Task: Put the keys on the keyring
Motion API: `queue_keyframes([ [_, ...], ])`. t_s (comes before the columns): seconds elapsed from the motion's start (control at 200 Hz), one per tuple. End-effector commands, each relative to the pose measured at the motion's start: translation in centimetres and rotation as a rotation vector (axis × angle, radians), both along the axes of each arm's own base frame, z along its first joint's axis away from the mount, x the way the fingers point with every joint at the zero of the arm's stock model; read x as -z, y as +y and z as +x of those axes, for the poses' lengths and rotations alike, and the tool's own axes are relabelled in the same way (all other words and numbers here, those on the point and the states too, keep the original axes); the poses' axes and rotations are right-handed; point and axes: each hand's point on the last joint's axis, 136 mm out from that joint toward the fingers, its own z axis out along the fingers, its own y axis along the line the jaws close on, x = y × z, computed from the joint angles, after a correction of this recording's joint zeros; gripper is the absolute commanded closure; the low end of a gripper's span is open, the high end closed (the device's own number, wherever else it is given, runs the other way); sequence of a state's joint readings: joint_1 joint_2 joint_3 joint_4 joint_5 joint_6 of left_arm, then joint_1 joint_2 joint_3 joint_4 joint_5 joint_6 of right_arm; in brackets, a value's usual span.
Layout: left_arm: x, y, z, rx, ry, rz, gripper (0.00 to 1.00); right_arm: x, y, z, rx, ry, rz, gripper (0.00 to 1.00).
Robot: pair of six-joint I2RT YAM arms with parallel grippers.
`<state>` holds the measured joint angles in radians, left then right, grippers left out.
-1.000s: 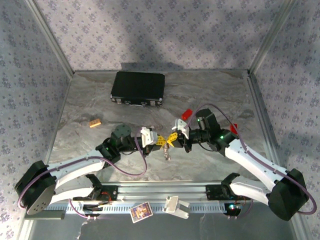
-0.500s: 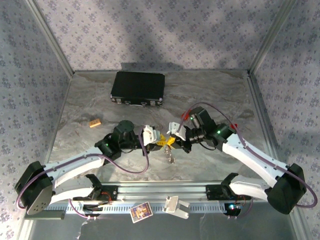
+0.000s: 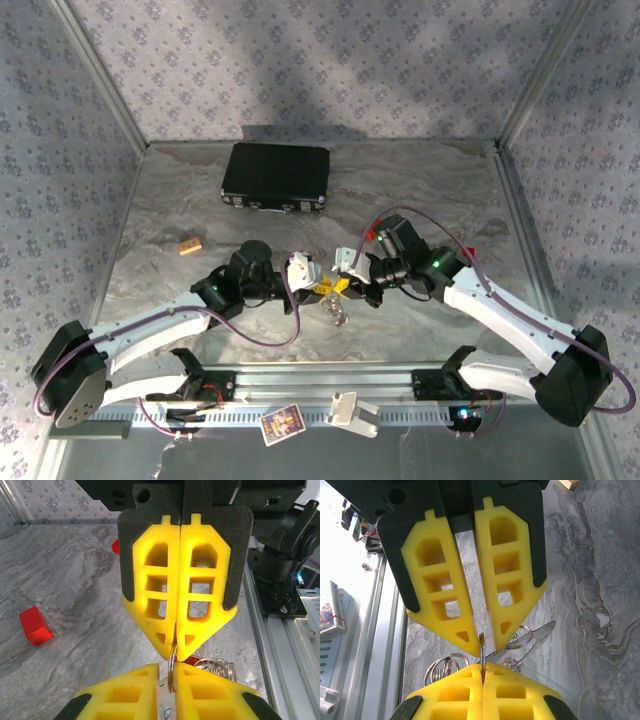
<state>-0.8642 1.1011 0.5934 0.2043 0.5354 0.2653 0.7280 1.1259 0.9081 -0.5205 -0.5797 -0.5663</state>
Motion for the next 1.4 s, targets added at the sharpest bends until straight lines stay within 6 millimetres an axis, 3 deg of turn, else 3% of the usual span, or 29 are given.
queue_keyframes([
  [0.0,-1.5,-0.5,-0.2,0.033,-0.027,-0.028,0.85,-1.7,0.6,0.1,-0.015,-0.036,0.029,1.00],
  [0.22,-2.1,-0.4,-0.3,0.032,-0.043,-0.053,0.95,-1.9,0.7,0.0,-0.013,-0.030,0.049,1.00],
  [0.295,-2.4,-0.3,-0.4,0.029,-0.050,-0.074,0.99,-2.2,0.3,0.4,0.018,-0.016,0.094,0.81],
  [0.42,-2.8,-0.2,-0.5,0.016,-0.046,-0.128,1.00,-2.6,-0.8,0.9,0.067,0.024,0.177,0.74],
  [0.635,-2.8,-0.4,-0.2,-0.006,-0.031,-0.213,1.00,-1.0,-1.4,0.4,0.098,0.102,0.170,0.72],
  [0.815,-2.6,-0.2,0.1,-0.020,-0.060,-0.193,1.00,-1.2,-1.3,0.4,0.113,0.149,0.193,0.69],
  [0.909,-2.4,-0.2,0.4,-0.037,-0.076,-0.183,1.00,-1.8,-1.3,1.1,0.166,0.178,0.218,0.66],
  [1.019,-2.4,-0.1,0.8,-0.056,-0.092,-0.185,1.00,-3.2,-1.4,3.2,0.345,0.249,0.281,0.66],
  [1.114,-2.6,0.0,0.8,-0.063,-0.101,-0.198,1.00,-3.3,-1.9,3.8,0.450,0.345,0.294,0.68],
  [1.284,-2.7,0.1,0.9,-0.069,-0.110,-0.207,1.00,-3.5,-2.0,2.6,0.498,0.486,0.324,0.65],
  [1.394,-2.9,0.0,1.0,-0.070,-0.117,-0.219,1.00,-2.1,-2.1,1.8,0.514,0.559,0.299,0.64],
])
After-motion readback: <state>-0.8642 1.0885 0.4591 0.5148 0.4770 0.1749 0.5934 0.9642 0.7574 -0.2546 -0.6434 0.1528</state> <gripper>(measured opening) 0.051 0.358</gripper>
